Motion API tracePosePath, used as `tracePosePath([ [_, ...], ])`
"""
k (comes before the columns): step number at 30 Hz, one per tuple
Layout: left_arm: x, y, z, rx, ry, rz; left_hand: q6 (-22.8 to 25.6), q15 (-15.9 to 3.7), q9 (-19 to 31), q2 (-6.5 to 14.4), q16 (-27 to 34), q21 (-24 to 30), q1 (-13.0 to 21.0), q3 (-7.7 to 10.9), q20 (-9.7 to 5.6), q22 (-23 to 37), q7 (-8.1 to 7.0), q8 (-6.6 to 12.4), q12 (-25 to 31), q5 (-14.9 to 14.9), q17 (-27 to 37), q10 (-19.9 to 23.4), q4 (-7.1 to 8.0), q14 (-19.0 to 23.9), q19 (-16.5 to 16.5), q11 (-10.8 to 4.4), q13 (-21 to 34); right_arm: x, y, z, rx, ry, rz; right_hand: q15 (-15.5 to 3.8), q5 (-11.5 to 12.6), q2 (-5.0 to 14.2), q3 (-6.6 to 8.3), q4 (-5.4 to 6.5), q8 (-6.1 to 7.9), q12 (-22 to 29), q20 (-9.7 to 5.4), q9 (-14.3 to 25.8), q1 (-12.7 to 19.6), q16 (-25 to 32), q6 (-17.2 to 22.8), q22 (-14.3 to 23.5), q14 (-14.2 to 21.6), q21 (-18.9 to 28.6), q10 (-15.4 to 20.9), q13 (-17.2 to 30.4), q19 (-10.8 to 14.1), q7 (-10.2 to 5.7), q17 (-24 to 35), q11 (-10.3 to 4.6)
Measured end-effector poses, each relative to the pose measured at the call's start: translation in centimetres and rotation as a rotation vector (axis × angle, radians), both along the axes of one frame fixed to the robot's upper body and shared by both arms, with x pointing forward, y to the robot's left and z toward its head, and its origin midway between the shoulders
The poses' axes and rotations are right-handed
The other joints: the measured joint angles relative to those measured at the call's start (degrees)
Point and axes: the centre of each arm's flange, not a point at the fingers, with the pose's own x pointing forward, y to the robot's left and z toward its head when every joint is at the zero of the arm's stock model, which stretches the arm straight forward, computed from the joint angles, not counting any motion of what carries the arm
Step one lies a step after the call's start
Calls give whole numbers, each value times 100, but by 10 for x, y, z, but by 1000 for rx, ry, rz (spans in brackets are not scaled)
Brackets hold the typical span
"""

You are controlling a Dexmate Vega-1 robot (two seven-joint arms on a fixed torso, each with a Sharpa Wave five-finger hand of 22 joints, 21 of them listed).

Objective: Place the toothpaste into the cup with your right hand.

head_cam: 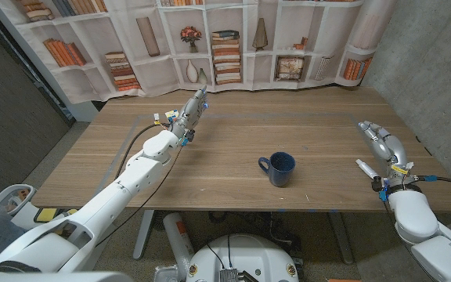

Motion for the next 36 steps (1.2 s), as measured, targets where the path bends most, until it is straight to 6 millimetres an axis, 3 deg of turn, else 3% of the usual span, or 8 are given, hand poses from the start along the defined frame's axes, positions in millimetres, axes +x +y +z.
tracePosePath([
  [36,0,-5,0,12,-4,-8,-12,0,-1,0,0,0,0,-48,0,0,-12,0,0,0,0,21,-14,0,0,-21,0,-16,0,-12,-88,66,-185,-60,44,0,24,-72,22,0,0,28,136,0,219,0,205,0,174,0,-1,-89,0,-92],
])
